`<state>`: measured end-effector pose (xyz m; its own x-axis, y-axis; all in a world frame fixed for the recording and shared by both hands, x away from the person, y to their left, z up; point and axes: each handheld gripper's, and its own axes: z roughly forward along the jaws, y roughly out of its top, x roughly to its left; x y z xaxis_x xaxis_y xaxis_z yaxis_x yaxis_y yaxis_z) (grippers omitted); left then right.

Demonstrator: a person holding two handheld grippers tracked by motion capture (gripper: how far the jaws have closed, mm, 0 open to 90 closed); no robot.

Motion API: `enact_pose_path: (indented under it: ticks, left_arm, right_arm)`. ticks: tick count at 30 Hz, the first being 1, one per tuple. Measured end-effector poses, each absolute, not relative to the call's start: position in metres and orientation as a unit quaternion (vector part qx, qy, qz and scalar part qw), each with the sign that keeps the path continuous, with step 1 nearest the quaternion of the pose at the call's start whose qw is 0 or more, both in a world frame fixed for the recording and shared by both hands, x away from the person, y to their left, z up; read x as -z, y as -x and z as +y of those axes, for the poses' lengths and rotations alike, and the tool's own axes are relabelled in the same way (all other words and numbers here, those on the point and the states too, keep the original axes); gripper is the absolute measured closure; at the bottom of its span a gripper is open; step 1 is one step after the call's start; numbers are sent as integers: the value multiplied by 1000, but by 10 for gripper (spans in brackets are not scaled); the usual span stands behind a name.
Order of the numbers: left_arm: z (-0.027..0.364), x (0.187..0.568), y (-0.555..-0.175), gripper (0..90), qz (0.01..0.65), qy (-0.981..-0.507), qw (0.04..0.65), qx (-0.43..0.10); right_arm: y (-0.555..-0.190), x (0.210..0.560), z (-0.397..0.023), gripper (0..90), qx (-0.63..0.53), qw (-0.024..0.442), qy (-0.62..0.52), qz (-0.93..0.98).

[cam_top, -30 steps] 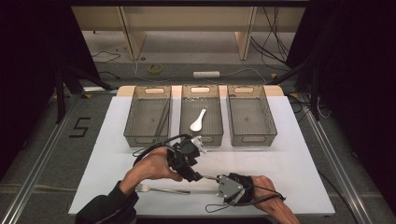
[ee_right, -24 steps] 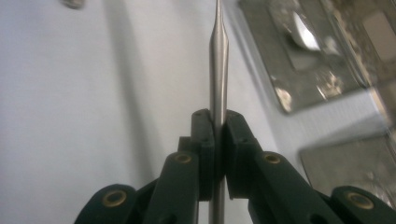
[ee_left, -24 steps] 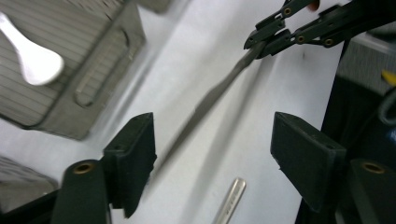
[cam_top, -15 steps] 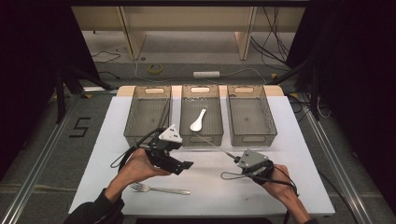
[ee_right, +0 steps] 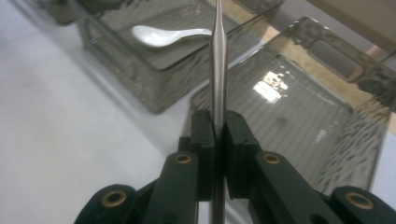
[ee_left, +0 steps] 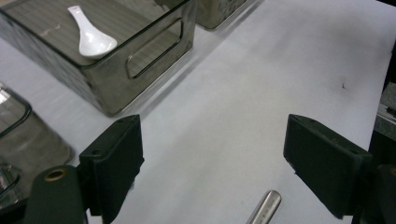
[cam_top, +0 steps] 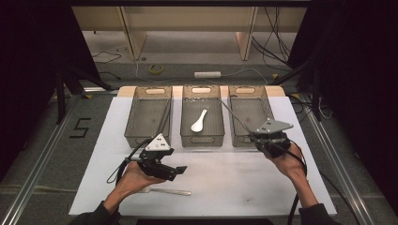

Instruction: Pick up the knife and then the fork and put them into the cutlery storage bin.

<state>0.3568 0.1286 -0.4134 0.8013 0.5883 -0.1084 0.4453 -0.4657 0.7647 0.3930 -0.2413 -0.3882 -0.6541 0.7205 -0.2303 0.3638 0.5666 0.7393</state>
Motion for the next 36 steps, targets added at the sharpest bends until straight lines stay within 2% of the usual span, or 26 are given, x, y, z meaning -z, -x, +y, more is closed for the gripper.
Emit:
enact_pose_path:
  ticks: [10,18,27,36]
  left_arm:
    - [139,420,-355,192,322,-846,417,-87]
    - [140,423,-355,192,322,-848,411,-86]
    - [140,425,-355,193,318,-852,406,-89]
    - [139,426,-354,192,316,-855,403,-87]
  right_arm:
    - [-443,379,-250,846,-323,263,-380,826]
    - [-477,382,-256,845,-316,241,-435,808]
    - [-497,394,-257,844,-308,216,-478,794]
    - [-506,408,-253,843,-290,211,-494,792]
